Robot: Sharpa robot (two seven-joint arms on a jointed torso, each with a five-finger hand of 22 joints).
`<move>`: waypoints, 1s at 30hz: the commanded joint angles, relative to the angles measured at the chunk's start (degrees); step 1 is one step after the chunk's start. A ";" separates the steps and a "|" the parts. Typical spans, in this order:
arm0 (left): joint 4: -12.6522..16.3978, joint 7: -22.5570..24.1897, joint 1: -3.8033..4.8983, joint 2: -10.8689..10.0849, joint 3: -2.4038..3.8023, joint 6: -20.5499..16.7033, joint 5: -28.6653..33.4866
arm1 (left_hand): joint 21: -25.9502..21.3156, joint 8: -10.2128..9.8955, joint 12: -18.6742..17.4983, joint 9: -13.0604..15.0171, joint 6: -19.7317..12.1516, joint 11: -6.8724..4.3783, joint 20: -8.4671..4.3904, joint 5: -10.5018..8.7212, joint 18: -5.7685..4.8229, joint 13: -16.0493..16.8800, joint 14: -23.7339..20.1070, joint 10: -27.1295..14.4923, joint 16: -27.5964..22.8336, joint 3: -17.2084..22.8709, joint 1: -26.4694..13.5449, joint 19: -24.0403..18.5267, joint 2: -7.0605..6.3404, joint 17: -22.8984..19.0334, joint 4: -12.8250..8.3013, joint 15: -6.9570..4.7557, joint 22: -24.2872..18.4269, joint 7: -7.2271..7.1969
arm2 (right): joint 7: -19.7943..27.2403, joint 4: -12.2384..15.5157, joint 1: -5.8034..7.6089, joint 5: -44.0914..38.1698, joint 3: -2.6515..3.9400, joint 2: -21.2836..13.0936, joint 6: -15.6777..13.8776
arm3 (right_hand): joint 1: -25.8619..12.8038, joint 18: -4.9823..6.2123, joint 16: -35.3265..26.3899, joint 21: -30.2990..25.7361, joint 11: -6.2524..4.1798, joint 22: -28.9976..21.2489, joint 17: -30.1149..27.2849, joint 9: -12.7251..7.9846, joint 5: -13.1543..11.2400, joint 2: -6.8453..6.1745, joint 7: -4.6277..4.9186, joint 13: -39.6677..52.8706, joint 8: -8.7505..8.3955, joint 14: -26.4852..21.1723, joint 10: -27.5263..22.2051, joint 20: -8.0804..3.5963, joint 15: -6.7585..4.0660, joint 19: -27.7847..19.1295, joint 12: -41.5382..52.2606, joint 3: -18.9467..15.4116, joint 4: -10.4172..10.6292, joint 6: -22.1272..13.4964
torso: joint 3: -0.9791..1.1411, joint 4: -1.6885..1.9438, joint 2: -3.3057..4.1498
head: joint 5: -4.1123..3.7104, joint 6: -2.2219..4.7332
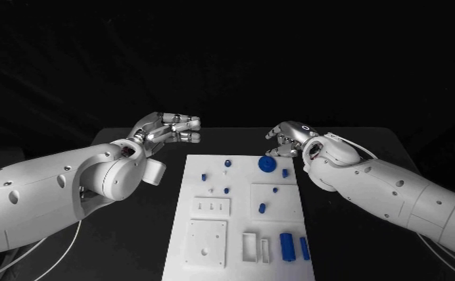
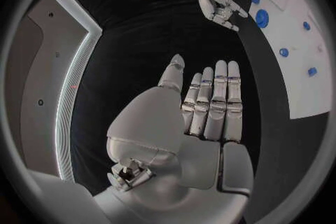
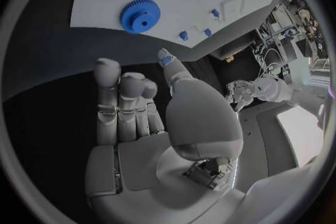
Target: Assemble the parts on the task board
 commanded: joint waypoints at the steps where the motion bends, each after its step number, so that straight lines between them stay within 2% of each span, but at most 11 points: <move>1: -0.03 0.75 0.17 0.00 0.03 1.06 -0.20 | 0.32 0.07 0.09 0.06 -0.20 -0.13 0.16 0.05 -0.61 0.06 -0.05 0.07 0.37 0.09 0.18 -0.40 -0.21 -0.02 -0.14 0.10 -0.07 -0.14 | -0.78 -0.49 -0.17 2.44 0.04 0.33 5.16 | 0.14 0.44 0.55 1.68 0.17 2.48 3.17 -0.03 -0.30 -0.33 0.31 2.66 -0.02 -0.02 1.22 0.42 0.14 1.73 2.18 -0.19 0.78 -0.81 | 0.18 0.01 0.08 | -0.45 -0.09; 3: -0.10 0.73 0.16 0.04 0.03 1.10 -0.21 | 0.32 0.07 0.09 0.06 -0.20 -0.13 0.16 0.05 -0.61 0.06 -0.05 0.07 0.37 0.09 0.18 -0.40 -0.21 -0.02 -0.14 0.10 -0.07 -0.14 | -1.01 -0.79 -0.31 2.22 0.04 0.53 5.74 | 0.23 0.35 1.20 3.06 0.24 4.69 5.99 -0.02 -0.26 -0.61 0.32 4.28 -0.03 0.26 1.86 0.52 0.21 1.92 3.39 0.00 1.26 -0.52 | 0.12 0.11 0.05 | -0.60 -0.22; 6: -0.19 0.68 0.15 0.11 0.02 1.16 -0.23 | 0.32 0.07 0.09 0.06 -0.20 -0.13 0.16 0.05 -0.61 0.06 -0.05 0.07 0.37 0.09 0.18 -0.40 -0.21 -0.02 -0.14 0.10 -0.07 -0.14 | -1.46 -1.24 -0.67 1.51 0.04 0.83 6.71 | 0.22 0.30 2.29 5.00 0.31 7.82 9.81 -0.01 0.00 -0.92 0.36 5.81 -0.01 0.66 2.48 0.76 0.42 1.94 4.64 0.28 1.82 -0.39 | 0.18 0.24 0.08 | -0.68 -0.32; 7: -0.22 0.65 0.15 0.13 0.02 1.17 -0.24 | 0.32 0.07 0.09 0.06 -0.20 -0.13 0.16 0.05 -0.61 0.06 -0.05 0.07 0.37 0.09 0.18 -0.40 -0.21 -0.02 -0.14 0.10 -0.07 -0.14 | -1.55 -1.44 -0.81 1.31 0.04 0.95 6.98 | 0.21 0.27 2.33 5.09 0.36 8.15 10.17 -0.02 0.01 -1.00 0.36 5.92 -0.03 0.63 2.51 0.76 0.41 2.00 4.71 0.29 1.96 -0.62 | 0.11 0.24 0.06 | -0.67 -0.39; 12: -0.28 0.58 0.14 0.14 0.02 1.23 -0.45 | 0.40 0.03 0.07 0.05 -0.38 -0.06 0.14 0.07 -0.62 0.06 0.01 -0.07 0.40 0.07 0.23 -0.40 -0.19 -0.01 -0.21 0.08 -0.06 -0.07 | -1.87 -2.27 -1.58 0.47 0.05 1.46 7.01 | 0.27 0.22 2.40 5.09 0.36 8.69 10.68 -0.02 0.00 -0.99 0.39 6.09 -0.02 0.71 2.52 0.80 0.49 2.14 4.80 0.40 2.12 -0.64 | 0.13 0.24 0.14 | -0.62 -0.43; 15: -0.30 0.58 0.14 0.12 0.02 1.24 -0.62 | 0.43 0.06 0.08 0.06 -0.43 -0.04 0.14 0.07 -0.61 0.06 0.04 -0.11 0.40 0.03 0.14 -0.38 -0.20 -0.01 -0.18 0.08 -0.05 -0.05 | -2.06 -2.75 -1.95 0.10 0.05 1.72 6.57 | 0.12 0.24 2.33 4.89 0.35 8.88 10.82 -0.01 -0.73 -0.78 0.37 6.13 0.00 0.70 2.55 0.78 0.46 2.16 4.82 0.39 2.29 -0.55 | 0.18 0.27 0.19 | -0.52 -0.61; 19: -0.33 0.54 0.14 0.09 0.02 1.23 -0.74 | 0.43 0.06 0.08 0.06 -0.43 -0.04 0.14 0.07 -0.61 0.06 0.04 -0.11 0.40 0.03 0.14 -0.38 -0.20 -0.01 -0.18 0.08 -0.05 -0.05 | -2.31 -3.34 -2.25 -0.25 0.06 1.99 6.20 | 0.15 0.20 2.28 4.62 0.30 9.46 11.21 0.04 -1.57 -0.44 0.29 6.69 0.04 0.77 2.91 0.77 0.45 2.35 5.40 0.95 2.10 0.76 | 0.12 0.22 0.05 | -0.30 -1.08; 24: -0.24 0.39 0.14 0.01 0.02 1.16 -0.80 | 0.46 0.06 0.08 0.06 -0.45 -0.03 0.15 0.08 -0.60 0.06 0.05 -0.16 0.40 0.04 0.07 -0.39 -0.18 -0.02 -0.15 0.08 -0.06 -0.04 | -2.31 -3.68 -2.53 -0.48 0.06 2.15 6.05 | 0.00 0.17 2.32 4.44 0.29 10.03 11.55 0.05 -1.74 -0.40 0.24 7.14 0.06 0.83 3.06 0.77 0.44 2.49 5.80 1.47 1.94 1.07 | 0.15 0.16 0.11 | -0.37 -1.01; 27: -0.20 0.30 0.14 -0.01 0.02 1.07 -0.85 | 0.47 0.06 0.08 0.06 -0.46 -0.03 0.15 0.08 -0.60 0.06 0.05 -0.17 0.40 0.04 0.04 -0.39 -0.17 -0.02 -0.14 0.08 -0.06 -0.04 | -2.24 -3.93 -2.78 -0.48 0.06 2.37 5.75 | 0.01 0.12 2.41 4.48 0.24 10.43 11.79 0.05 -2.91 0.08 0.18 7.34 0.03 0.86 3.23 0.73 0.41 2.60 5.98 2.26 1.52 1.53 | 0.21 0.05 0.09 | -0.34 -0.93; 30: -0.23 0.26 0.14 0.03 0.02 1.04 -0.90 | 0.50 0.07 0.09 0.06 -0.45 -0.04 0.14 0.14 -0.58 0.06 0.09 -0.15 0.41 0.07 -0.01 -0.36 -0.11 -0.01 -0.09 0.07 -0.05 -0.05 | -2.14 -4.21 -2.96 -0.48 0.07 2.61 5.47 | -0.35 0.09 2.42 4.30 0.16 10.89 11.97 0.04 -3.65 0.36 0.13 7.50 0.01 0.88 3.31 0.71 0.43 2.68 6.07 3.50 0.77 1.84 | 0.22 0.11 0.05 | -0.50 -0.97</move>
